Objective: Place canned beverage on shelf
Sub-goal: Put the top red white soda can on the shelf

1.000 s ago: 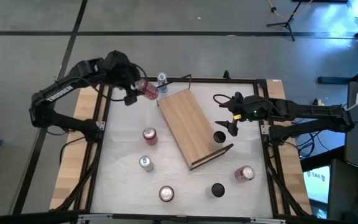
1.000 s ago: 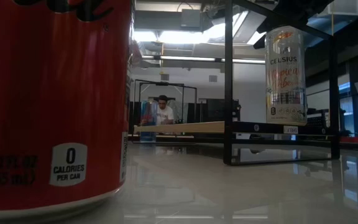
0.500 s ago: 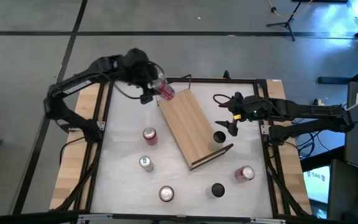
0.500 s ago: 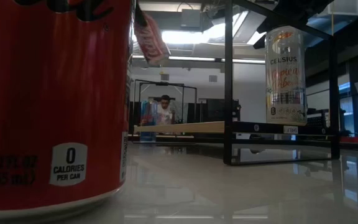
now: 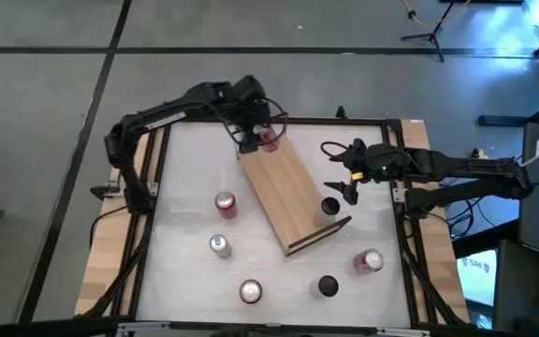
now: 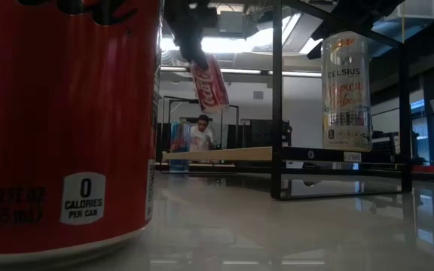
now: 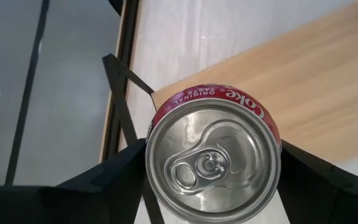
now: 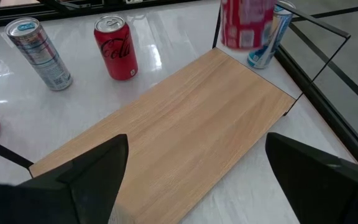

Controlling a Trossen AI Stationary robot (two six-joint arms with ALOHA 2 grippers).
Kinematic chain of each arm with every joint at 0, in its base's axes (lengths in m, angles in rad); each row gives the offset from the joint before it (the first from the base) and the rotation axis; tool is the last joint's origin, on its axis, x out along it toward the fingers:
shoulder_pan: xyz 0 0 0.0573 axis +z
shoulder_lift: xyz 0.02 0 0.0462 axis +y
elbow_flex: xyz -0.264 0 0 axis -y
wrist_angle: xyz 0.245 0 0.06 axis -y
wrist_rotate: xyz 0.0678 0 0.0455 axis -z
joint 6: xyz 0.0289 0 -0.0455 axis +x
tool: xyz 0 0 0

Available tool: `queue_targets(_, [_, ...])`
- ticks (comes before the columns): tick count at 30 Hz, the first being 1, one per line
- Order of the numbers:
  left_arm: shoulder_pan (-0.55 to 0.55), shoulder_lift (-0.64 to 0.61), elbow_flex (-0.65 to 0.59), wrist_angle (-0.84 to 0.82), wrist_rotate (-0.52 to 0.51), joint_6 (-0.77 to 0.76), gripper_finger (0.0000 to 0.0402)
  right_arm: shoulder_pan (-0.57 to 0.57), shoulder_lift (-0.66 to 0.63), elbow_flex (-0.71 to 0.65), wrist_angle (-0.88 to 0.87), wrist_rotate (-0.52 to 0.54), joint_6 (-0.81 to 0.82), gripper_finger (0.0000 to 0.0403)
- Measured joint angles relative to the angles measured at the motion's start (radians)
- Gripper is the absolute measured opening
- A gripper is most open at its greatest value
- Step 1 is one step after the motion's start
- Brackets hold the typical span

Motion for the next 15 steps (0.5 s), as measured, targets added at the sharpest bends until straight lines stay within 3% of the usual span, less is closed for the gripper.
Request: queue_targets(15, [0.045,0.127,0.018,0.076,0.04,0.041,0.0281,0.0,0.0,0.0,0.0,0.0,0.0,0.0374])
